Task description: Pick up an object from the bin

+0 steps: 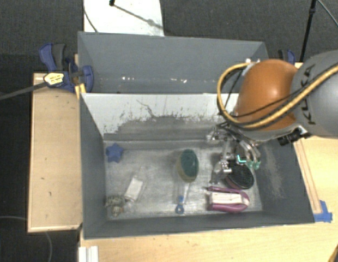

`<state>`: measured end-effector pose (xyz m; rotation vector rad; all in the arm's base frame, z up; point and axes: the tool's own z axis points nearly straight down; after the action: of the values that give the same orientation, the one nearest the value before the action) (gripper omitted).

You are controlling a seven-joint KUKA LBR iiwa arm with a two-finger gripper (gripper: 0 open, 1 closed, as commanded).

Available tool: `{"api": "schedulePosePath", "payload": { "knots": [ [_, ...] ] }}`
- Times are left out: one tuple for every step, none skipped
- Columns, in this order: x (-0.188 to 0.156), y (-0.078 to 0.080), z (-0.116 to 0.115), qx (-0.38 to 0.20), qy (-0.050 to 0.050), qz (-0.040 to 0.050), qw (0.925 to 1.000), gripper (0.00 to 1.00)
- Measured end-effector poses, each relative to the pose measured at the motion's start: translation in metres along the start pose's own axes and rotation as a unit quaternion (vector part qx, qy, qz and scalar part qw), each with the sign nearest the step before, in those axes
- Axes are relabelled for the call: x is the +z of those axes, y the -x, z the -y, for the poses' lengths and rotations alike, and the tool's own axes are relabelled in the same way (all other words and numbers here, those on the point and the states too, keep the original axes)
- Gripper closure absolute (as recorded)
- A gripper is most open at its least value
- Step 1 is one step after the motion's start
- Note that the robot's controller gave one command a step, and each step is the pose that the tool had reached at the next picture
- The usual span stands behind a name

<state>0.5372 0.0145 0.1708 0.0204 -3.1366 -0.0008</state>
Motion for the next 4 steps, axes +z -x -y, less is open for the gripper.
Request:
{"api": "schedulePosePath", "payload": {
  "knots": [
    [0.099, 0.057, -0.049, -0.094, -0.001, 0.0067, 0.9955, 0.0],
    [0.089, 0.032, -0.101, -0.148, 0.001, 0.0032, 0.989, 0.0],
    [0.099, 0.014, -0.138, -0.247, 0.0, 0.0048, 0.969, 0.0],
    [0.089, -0.007, -0.185, -0.351, -0.002, 0.0066, 0.9363, 0.0]
  ]
}}
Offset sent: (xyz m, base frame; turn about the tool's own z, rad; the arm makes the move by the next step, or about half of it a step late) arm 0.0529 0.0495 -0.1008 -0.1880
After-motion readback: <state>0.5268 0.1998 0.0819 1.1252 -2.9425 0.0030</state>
